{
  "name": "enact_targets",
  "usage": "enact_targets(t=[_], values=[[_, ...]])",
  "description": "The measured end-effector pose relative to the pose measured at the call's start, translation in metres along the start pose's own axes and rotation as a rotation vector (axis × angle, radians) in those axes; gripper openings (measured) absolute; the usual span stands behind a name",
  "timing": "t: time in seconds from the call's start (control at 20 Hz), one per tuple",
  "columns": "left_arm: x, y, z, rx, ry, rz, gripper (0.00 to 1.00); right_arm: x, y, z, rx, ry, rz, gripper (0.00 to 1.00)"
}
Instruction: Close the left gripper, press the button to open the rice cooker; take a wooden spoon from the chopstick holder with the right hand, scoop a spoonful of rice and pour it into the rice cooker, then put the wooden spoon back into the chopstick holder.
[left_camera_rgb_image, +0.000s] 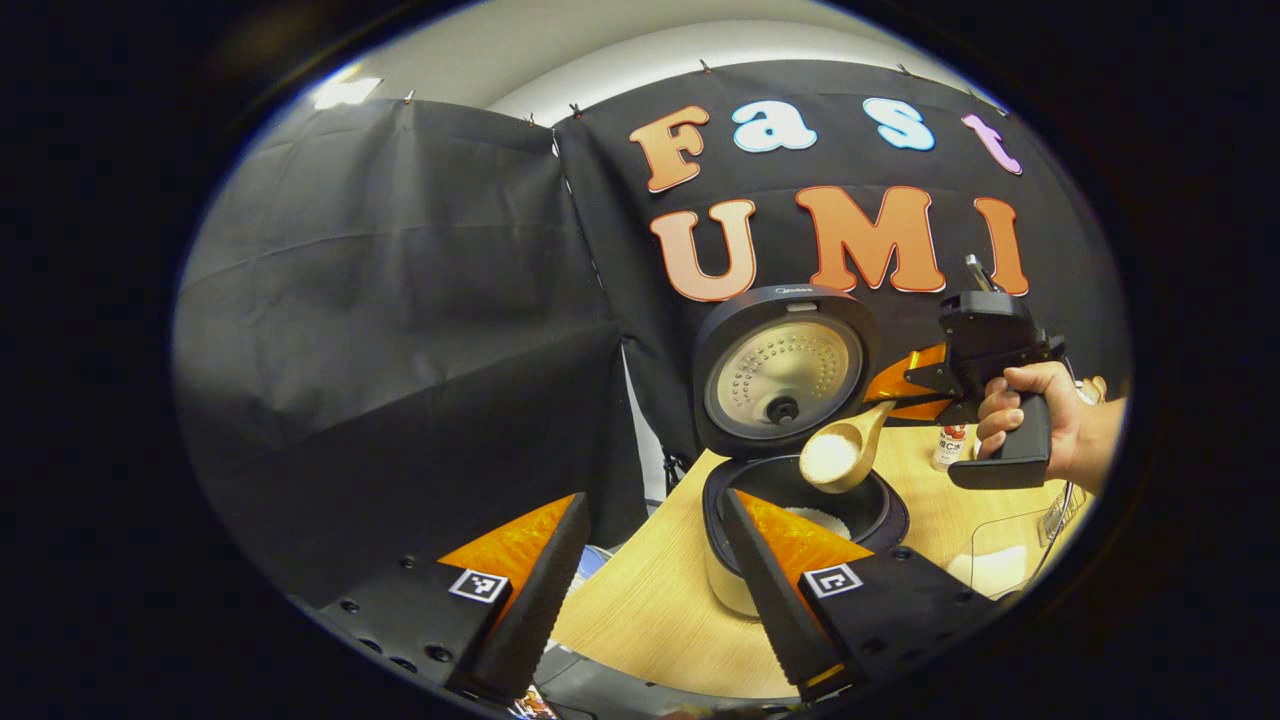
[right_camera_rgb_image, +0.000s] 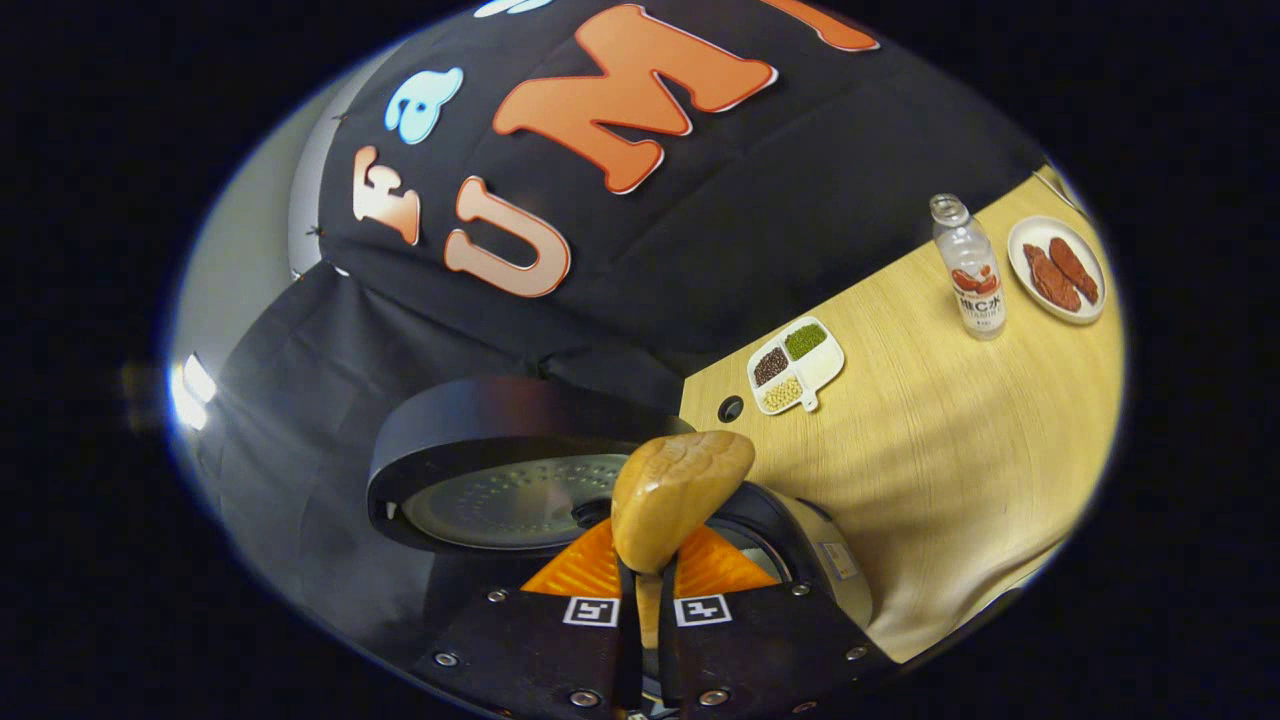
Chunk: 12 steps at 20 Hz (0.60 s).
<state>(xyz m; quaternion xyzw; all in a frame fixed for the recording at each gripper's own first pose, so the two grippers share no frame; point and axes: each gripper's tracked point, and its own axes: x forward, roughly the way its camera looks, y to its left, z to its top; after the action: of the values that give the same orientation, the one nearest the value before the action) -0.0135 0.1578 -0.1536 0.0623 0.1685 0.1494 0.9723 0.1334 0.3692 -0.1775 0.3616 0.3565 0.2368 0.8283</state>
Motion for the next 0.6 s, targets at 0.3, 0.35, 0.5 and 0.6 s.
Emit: enact_targets(t=[0.3, 0.35, 0.5, 0.6], values=[[0.002, -0.001, -0.003, -0.002, 0.009, -0.003, 0.92, 0.004, 0.011, -0.008, -0.206, -0.002, -0.037, 0.06], [0.003, -0.001, -0.002, 0.000, 0.008, -0.002, 0.92, 0.002, 0.013, -0.010, -0.227, -0.001, -0.037, 0.06], [0.002, -0.001, -0.003, 0.002, 0.010, -0.002, 0.92, 0.003, 0.019, -0.010, -0.250, -0.004, -0.027, 0.06], [0.002, -0.001, -0.003, 0.003, 0.010, -0.001, 0.92, 0.002, 0.022, -0.010, -0.269, -0.009, -0.024, 0.06]])
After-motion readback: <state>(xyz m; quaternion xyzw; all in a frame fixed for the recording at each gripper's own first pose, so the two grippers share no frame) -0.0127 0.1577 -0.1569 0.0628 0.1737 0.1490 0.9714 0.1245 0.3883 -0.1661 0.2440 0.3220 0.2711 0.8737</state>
